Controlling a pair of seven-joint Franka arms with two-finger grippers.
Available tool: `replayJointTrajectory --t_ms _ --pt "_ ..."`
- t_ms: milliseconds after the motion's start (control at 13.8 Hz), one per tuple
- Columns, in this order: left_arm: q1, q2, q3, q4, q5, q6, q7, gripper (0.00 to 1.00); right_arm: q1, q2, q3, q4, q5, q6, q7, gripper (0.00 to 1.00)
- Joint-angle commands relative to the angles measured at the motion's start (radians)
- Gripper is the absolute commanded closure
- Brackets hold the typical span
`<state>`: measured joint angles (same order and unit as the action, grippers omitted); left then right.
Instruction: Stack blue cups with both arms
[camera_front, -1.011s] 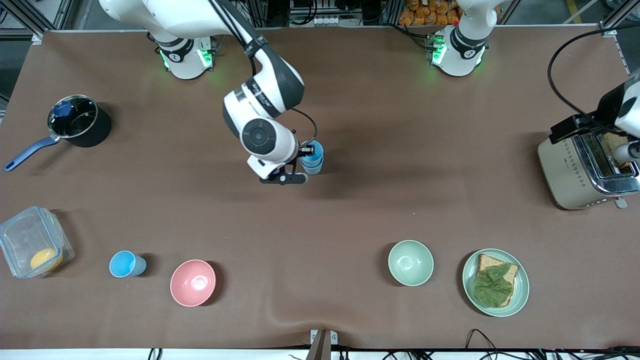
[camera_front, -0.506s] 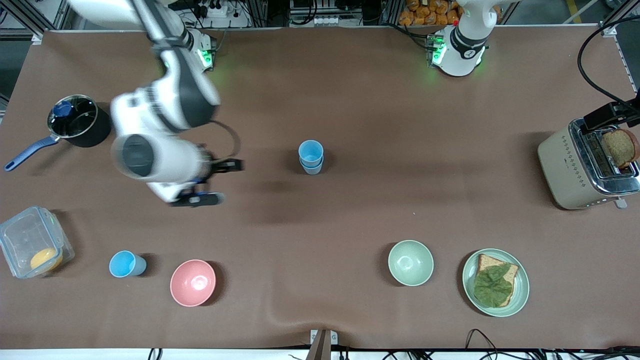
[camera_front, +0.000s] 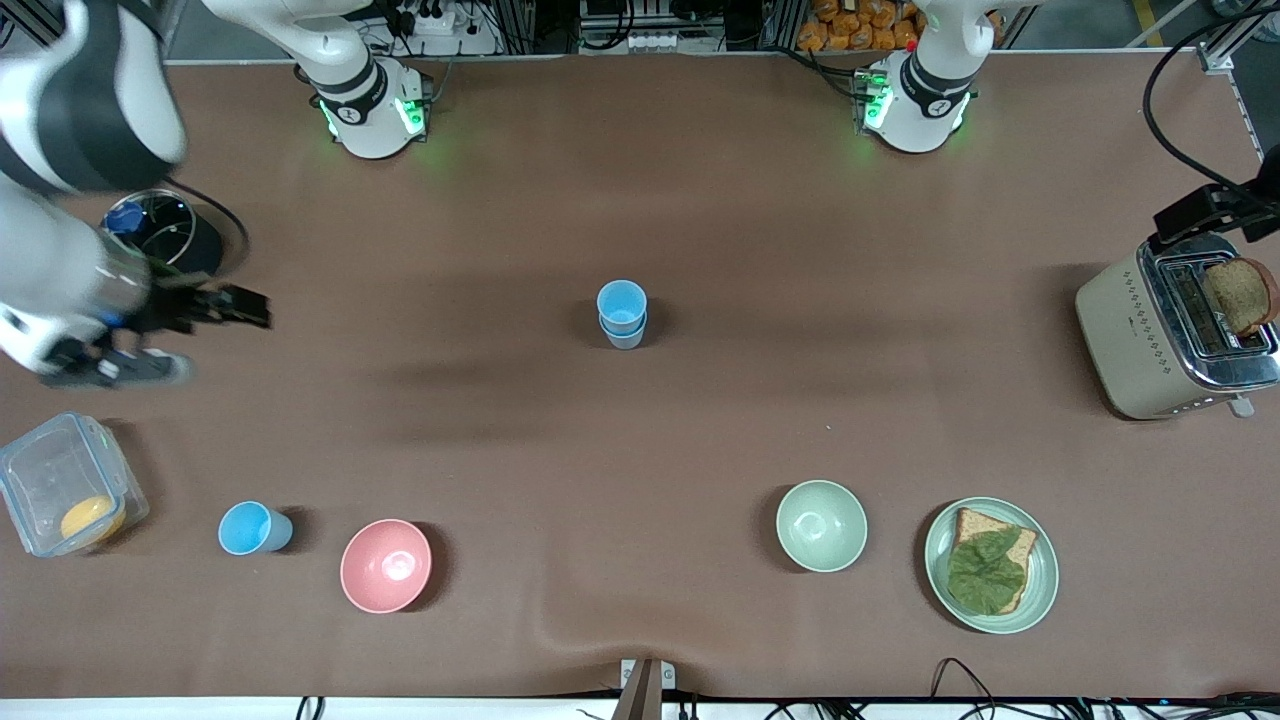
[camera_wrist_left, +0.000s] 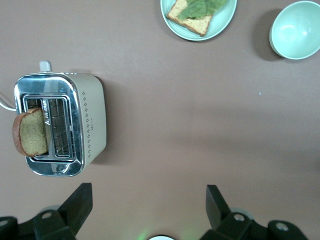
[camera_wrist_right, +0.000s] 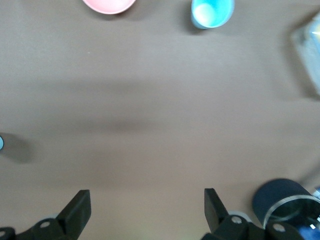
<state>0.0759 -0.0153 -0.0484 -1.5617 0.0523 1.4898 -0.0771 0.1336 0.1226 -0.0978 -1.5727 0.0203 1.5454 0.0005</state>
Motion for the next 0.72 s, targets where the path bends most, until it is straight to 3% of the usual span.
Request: replayJointTrajectory --t_ms 0,217,433,650 --pt "-0.034 -0.028 0.019 -0.024 -0.012 -0.006 0.005 0.00 0.063 -0.049 -0.071 0.000 -0.019 -0.037 -0.010 0.00" --pt "-0.047 -0.029 0.013 -0.024 -0.012 -0.017 -0.004 0.00 0.041 -0.063 -0.060 0.045 -0.022 -0.097 -0.011 0.00" --pt "-0.047 -0.029 0.010 -0.015 -0.019 -0.013 -0.010 0.00 -0.052 -0.087 0.009 0.045 -0.022 -0.105 -0.013 0.00" --pt "-0.047 -0.028 0.010 -0.012 -0.029 -0.011 -0.050 0.00 -0.058 -0.087 0.009 0.045 -0.019 -0.088 -0.013 0.00"
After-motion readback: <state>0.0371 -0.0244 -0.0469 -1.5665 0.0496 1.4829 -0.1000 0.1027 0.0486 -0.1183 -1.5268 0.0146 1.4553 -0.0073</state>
